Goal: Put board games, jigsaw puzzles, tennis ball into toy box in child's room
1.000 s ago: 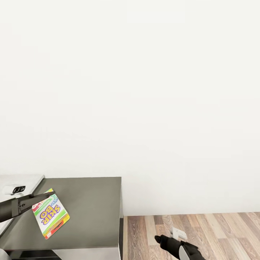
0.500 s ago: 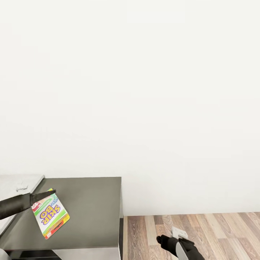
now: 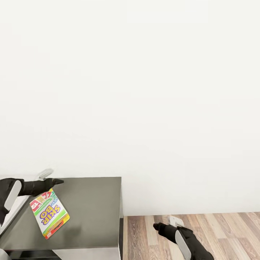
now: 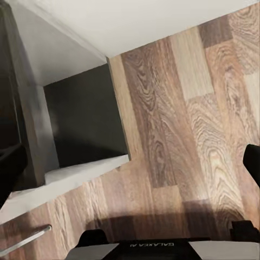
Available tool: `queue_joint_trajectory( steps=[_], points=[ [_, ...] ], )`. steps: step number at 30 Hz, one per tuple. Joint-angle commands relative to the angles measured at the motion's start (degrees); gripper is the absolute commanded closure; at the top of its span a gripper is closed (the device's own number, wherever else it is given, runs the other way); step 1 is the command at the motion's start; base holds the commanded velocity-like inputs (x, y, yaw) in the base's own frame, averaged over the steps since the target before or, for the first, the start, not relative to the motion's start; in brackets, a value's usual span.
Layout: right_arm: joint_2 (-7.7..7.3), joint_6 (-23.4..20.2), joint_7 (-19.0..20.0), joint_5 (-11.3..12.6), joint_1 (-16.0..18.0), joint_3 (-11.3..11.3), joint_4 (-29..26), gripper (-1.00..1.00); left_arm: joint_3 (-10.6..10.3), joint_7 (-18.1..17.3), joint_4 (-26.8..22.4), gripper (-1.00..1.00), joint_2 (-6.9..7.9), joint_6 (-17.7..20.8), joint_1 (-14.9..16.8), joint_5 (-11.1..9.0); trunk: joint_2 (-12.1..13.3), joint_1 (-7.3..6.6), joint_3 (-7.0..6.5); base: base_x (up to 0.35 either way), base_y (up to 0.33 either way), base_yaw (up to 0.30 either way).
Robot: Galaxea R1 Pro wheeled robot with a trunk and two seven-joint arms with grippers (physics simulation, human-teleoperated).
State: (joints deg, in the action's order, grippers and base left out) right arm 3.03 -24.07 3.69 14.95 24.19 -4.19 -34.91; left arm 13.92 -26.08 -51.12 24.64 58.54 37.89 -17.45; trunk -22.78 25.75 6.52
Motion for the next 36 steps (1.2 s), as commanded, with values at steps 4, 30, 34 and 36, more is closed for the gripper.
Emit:
queue_joint_trajectory(
  steps=[4, 30, 34, 36],
  points=[
    [-0.14, -1.67, 0.14, 0.03, 1.3, -0.38, 0.18, -1.0, -0.51, 4.73, 7.61, -1.0, -1.78, -0.72, 6.22, 0.62, -0.13, 0.03, 0.13, 0.0, 0.0, 0.0],
    [-1.74, -6.19, 0.87, 0.07, 1.92, -0.38, -0.51, -1.0, -0.76, 22.25, 24.04, -1.0, -6.4, -4.58, 18.18, 4.35, -0.13, 0.03, 0.24, 0.0, 0.0, 0.0],
    [-1.79, -6.24, 0.87, 0.08, 1.92, -0.38, -0.51, -1.0, -0.71, 22.29, 24.81, -1.0, -6.23, -4.99, 18.76, 6.56, -0.13, 0.03, 0.51, 0.0, 0.0, 0.0],
    [-1.79, -6.25, 0.87, 0.08, 1.92, -0.38, -0.51, -1.0, -0.72, 22.33, 24.91, -1.0, -6.18, -5.38, 18.86, 6.9, -0.13, 0.03, 0.68, 0.0, 0.0, 0.0]
  ],
)
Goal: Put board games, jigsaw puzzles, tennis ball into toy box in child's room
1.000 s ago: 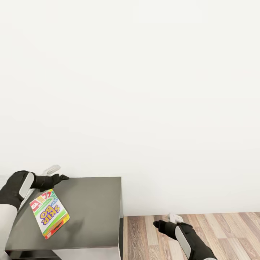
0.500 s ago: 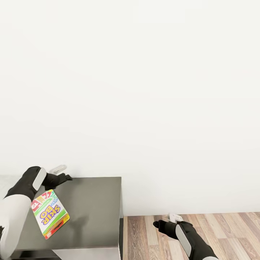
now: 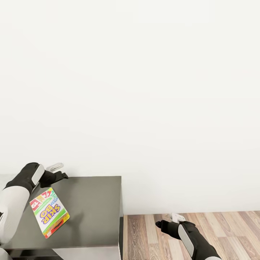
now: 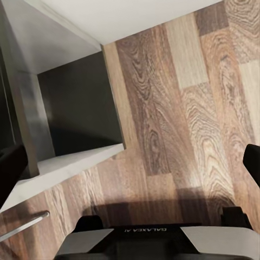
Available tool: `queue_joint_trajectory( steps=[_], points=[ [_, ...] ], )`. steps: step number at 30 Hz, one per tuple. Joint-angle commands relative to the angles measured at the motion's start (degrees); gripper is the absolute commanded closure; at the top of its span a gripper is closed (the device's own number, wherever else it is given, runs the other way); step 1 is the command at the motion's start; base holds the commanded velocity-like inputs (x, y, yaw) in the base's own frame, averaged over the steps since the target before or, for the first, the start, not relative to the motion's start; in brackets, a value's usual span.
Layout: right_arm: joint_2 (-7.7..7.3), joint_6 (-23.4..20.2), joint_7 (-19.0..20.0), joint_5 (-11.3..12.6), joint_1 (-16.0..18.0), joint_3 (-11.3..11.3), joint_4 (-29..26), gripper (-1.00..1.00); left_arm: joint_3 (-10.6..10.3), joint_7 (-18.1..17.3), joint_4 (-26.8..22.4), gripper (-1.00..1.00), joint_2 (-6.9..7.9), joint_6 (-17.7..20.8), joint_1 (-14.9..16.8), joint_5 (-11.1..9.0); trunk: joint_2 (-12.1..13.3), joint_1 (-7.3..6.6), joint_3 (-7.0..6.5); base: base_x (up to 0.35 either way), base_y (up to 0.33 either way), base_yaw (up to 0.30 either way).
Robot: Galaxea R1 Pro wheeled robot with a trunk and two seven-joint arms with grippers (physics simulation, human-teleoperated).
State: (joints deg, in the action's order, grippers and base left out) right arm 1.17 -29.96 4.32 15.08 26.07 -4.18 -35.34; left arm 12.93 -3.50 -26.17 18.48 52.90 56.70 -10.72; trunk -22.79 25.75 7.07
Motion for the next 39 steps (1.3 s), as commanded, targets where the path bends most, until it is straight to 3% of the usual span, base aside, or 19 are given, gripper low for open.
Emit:
queue_joint_trajectory(
  steps=[1, 8, 17, 39],
  points=[
    [0.07, -0.36, 0.25, -0.05, 0.04, -0.39, -0.08, -1.0, 0.26, -0.22, 0.0, -1.0, 0.01, -0.16, 0.09, 0.33, -0.13, 0.03, 0.22, 0.0, 0.0, 0.0],
    [0.06, -0.36, 0.18, -0.18, 0.04, -0.39, -0.01, -1.0, 0.17, -0.07, 0.07, -1.0, 0.59, -2.19, 0.16, 0.86, -0.13, 0.03, 0.87, 0.0, 0.0, 0.0],
    [-0.18, -0.74, 0.16, -0.17, 0.04, -0.39, 0.0, -1.0, 0.16, 0.03, 0.19, -1.0, 1.79, -6.28, 0.17, 3.47, -0.13, 0.03, 1.72, 0.0, 0.0, 0.0],
    [-0.13, -1.41, 0.16, -0.14, 0.04, -0.3, 0.0, -1.0, 0.21, 0.08, 2.67, -1.0, 3.46, -11.69, 0.17, 3.8, -0.13, 0.03, 3.8, 0.0, 0.0, 0.0]
  ],
)
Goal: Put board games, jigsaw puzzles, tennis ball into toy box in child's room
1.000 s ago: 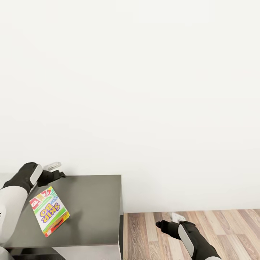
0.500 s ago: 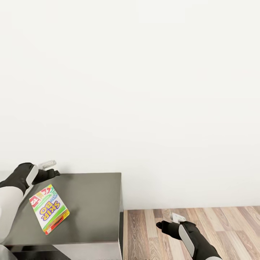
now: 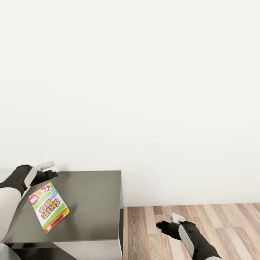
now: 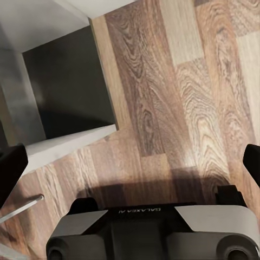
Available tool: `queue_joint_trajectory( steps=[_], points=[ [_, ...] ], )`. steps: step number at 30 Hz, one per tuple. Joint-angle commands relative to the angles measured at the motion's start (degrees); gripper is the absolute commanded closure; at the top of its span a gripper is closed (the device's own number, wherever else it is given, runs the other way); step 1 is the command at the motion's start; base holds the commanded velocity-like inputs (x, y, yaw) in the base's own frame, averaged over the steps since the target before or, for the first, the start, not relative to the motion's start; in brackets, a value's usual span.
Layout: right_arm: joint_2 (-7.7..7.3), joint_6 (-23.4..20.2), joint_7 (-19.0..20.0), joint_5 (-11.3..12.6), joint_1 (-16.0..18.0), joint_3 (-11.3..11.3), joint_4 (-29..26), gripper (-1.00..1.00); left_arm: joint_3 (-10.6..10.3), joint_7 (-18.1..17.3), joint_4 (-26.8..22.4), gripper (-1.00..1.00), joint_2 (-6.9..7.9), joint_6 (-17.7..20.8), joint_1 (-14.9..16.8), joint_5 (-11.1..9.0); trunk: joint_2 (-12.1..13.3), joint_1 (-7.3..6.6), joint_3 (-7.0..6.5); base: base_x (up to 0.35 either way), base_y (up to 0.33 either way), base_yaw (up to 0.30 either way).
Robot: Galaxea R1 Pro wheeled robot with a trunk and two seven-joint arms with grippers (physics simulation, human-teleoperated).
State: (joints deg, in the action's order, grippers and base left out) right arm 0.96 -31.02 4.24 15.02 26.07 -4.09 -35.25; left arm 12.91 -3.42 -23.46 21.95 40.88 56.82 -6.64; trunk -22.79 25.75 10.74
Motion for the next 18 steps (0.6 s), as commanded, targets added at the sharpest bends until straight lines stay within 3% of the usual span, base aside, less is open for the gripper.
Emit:
queue_joint_trajectory(
  steps=[1, 18],
  points=[
    [0.08, -0.35, 0.25, -0.08, 0.03, -0.39, -0.08, -1.0, 0.25, -0.01, -0.04, -1.0, 0.03, 0.31, 0.04, -0.29, -0.12, 0.03, 0.22, 0.0, 0.0, 0.0],
    [0.01, -0.35, 0.32, -0.16, 0.03, -0.31, -0.16, -1.0, 0.44, -0.01, -0.1, -1.0, 1.58, 0.08, 0.04, -0.35, -0.12, 0.03, 1.45, 0.0, 0.0, 0.0]
  ],
)
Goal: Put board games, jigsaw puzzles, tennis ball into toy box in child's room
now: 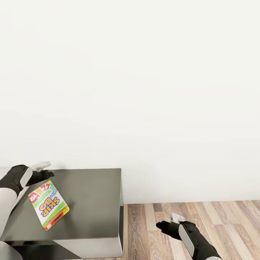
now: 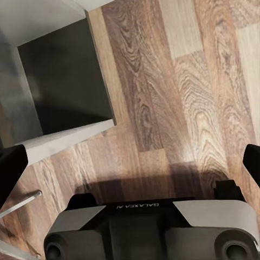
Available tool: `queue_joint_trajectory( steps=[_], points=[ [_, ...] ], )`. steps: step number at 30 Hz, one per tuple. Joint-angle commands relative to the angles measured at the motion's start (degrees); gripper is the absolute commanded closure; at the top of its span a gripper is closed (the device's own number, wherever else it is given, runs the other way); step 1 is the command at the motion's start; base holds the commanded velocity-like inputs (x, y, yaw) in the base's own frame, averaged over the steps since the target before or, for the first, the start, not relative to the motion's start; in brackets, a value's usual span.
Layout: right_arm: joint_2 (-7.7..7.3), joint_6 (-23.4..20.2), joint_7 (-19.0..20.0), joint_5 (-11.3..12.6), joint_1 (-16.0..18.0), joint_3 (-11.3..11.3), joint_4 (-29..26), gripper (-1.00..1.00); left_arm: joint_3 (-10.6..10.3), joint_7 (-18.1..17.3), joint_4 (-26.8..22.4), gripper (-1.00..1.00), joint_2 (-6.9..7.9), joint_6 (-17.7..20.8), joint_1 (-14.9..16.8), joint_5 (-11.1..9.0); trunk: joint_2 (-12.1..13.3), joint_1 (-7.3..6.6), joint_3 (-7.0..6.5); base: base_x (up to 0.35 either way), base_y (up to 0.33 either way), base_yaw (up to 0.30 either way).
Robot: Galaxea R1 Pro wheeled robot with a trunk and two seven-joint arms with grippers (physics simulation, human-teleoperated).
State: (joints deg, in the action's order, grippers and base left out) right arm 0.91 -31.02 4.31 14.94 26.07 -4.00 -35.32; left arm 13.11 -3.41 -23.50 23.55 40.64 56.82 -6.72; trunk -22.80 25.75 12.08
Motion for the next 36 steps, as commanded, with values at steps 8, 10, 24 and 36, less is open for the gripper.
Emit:
queue_joint_trajectory(
  steps=[8, 10, 24, 36],
  points=[
    [0.12, -0.28, 0.26, -0.05, 0.03, -0.39, -0.1, -1.0, 0.19, -0.07, -0.05, -1.0, 0.01, 0.32, 0.04, -0.29, -0.12, 0.03, 0.14, 0.0, 0.0, 0.118],
    [0.13, -0.3, 0.26, -0.07, 0.03, -0.39, -0.1, -1.0, 0.17, -0.12, -0.05, -1.0, 0.01, 0.32, 0.04, -0.3, -0.12, 0.03, 0.15, 0.0, 0.0, 0.255],
    [0.06, -0.28, 0.26, -0.06, 0.03, -0.36, -0.1, -1.0, -0.14, -0.33, -0.49, -1.0, -0.06, 0.3, -0.04, -0.23, -0.12, 0.03, 0.22, 0.057, 0.0, 0.081],
    [0.14, -0.27, 0.26, -0.02, 0.03, -0.32, -0.04, -1.0, -0.31, -0.31, -0.49, -1.0, -0.16, 0.3, -0.04, -0.22, -0.12, 0.03, 0.24, 0.118, 0.037, 0.001]
  ],
)
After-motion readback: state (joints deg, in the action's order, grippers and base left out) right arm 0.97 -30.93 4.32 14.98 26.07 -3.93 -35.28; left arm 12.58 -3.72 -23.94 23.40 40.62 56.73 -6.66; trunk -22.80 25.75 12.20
